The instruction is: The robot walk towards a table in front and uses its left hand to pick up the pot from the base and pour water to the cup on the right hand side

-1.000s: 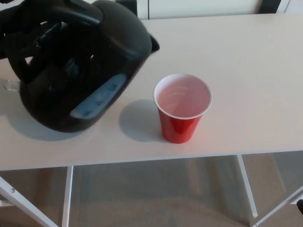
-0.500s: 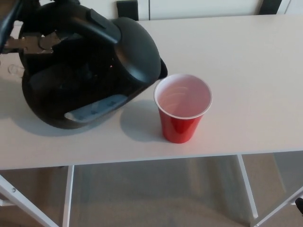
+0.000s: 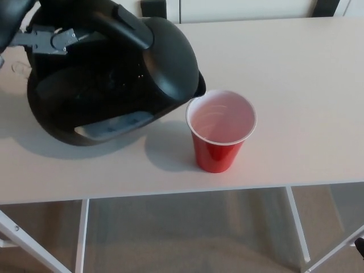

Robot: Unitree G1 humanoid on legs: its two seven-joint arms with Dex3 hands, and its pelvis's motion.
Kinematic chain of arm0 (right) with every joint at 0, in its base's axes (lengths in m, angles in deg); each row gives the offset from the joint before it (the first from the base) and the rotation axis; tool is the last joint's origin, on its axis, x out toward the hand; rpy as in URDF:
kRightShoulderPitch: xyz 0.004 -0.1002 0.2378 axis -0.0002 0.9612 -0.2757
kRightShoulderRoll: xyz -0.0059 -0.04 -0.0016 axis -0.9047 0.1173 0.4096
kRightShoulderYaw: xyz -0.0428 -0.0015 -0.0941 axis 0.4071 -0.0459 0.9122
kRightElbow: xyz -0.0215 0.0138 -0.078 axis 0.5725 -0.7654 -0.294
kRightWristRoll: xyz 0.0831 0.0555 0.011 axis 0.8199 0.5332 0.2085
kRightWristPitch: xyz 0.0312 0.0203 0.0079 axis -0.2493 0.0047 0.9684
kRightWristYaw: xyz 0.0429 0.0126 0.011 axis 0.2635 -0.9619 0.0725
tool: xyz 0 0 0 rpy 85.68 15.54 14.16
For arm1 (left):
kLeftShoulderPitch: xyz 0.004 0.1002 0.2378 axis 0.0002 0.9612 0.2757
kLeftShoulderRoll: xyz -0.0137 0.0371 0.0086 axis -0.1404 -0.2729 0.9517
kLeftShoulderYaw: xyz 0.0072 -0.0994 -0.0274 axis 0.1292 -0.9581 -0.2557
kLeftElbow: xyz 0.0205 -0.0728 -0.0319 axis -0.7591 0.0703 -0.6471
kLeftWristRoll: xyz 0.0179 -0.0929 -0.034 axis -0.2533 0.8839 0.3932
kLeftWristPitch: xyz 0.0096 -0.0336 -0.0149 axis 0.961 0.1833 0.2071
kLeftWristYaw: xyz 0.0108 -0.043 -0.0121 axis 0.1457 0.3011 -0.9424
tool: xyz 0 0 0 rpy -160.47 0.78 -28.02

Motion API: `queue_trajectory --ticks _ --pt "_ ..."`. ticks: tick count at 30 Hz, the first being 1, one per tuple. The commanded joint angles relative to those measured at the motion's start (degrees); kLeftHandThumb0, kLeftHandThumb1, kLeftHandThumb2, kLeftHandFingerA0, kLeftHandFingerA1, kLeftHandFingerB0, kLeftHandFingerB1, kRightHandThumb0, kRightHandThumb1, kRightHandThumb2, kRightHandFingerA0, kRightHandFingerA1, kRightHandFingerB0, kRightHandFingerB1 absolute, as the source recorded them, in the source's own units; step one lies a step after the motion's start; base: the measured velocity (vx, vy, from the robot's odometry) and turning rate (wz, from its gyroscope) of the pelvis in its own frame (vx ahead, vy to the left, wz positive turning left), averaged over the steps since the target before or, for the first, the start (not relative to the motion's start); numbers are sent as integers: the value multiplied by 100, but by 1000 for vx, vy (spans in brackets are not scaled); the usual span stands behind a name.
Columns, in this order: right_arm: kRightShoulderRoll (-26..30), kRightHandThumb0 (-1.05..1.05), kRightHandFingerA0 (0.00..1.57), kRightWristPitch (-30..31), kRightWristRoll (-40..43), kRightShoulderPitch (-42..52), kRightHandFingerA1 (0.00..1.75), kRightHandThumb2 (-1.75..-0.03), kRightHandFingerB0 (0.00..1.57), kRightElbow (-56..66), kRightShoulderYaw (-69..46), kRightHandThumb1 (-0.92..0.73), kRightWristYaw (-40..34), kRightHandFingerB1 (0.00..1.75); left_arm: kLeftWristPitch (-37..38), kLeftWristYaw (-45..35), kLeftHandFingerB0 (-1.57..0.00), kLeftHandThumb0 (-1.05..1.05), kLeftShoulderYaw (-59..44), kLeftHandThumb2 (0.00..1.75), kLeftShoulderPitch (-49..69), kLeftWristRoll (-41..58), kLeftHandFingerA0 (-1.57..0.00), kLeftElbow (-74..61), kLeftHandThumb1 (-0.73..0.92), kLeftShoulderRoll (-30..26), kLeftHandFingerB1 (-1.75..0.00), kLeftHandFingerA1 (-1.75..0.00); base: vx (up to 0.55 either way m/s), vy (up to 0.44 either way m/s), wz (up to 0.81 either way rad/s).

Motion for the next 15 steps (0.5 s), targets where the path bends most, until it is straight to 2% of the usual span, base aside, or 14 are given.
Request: queue_trajectory --ticks 1,3,4,6,8,9,11,12,15 --pt "143 -30 16 90 26 -71 58 -62 18 -38 -54 -76 -98 42 1368 301 -73 -17 -53 65 -841 -633 -72 142 76 -446 -116 -155 0 0 0" --pt "140 -29 16 121 26 -88 59 -62 17 12 -50 -76 -139 41 1397 308 -75 -24 -37 62 -1035 -706 -74 222 75 -494 -119 -159 0 0 0" --pt "148 -30 15 118 19 -94 54 -62 16 25 -44 -76 -139 40 1407 297 -74 -22 -35 61 -1153 -718 -73 279 75 -512 -122 -161 0 0 0" --pt "160 -30 16 134 8 -106 56 -62 16 73 -38 -76 -168 40 1374 297 -74 -22 -34 59 -1365 -775 -73 379 77 -549 -123 -164 0 0 0" --pt "161 -31 17 120 2 -131 58 -61 17 46 -37 -76 -163 40 1446 307 -74 -22 -44 61 -1481 -793 -75 498 75 -576 -122 -161 0 0 0" --pt "201 -32 15 81 -33 -151 54 -62 16 -11 -14 -75 -105 40 1404 233 -73 -15 -74 67 -1641 -739 -73 579 76 -608 -115 -154 0 0 0" --pt "198 -31 15 117 22 -186 57 -61 17 -25 -49 -75 -111 41 1474 256 -74 -15 -90 67 -1754 -737 -73 700 76 -606 -114 -153 0 0 0" --pt "183 -30 17 119 66 -206 65 -61 18 -25 -82 -73 -124 44 1538 359 -75 -17 -87 66 -1877 -819 -74 803 76 -613 -111 -153 0 0 0" --pt "191 -30 18 117 73 -196 68 -60 18 -36 -77 -72 -75 45 1588 291 -74 -17 -69 64 -1998 -805 -71 856 75 -587 -110 -154 0 0 0"
